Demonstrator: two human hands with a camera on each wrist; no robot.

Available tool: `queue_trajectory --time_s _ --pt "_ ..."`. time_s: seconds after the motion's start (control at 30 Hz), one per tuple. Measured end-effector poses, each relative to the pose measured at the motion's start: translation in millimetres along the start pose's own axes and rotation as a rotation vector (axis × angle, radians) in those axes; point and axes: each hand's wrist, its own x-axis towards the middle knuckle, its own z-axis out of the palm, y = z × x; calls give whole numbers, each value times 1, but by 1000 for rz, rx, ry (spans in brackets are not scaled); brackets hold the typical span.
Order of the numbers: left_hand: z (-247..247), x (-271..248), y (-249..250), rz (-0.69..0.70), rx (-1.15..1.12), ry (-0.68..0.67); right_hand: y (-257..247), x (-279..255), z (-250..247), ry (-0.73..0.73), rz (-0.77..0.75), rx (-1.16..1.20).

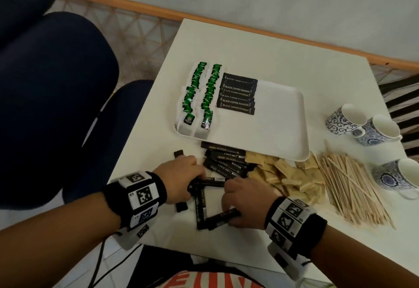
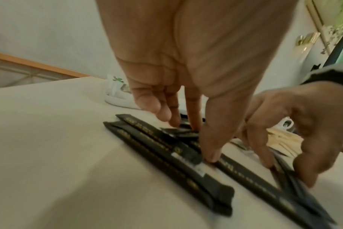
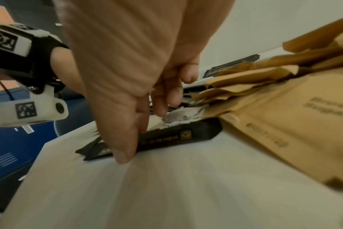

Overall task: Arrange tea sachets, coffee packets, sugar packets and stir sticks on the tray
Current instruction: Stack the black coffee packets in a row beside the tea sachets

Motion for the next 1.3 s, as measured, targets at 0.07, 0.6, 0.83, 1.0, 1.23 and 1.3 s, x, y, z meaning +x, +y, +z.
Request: queue_trajectory --time_s 0.07,0.6,0.83,1.0,1.23,1.3 --pt "7 -1 3 62 50 28 -3 1 -1 -21 15 -3" --pt "13 11 13 20 147 185 11 5 -21 340 264 452" --pt "5 4 3 -110 25 338 33 40 -29 276 395 241" --pt "2 -22 -14 -394 -125 260 25 35 -24 158 423 159" --pt "19 -25 -12 -507 -321 115 17 37 -9 119 465 0" --pt "19 -19 -6 -487 -441 135 17 42 -9 125 483 10"
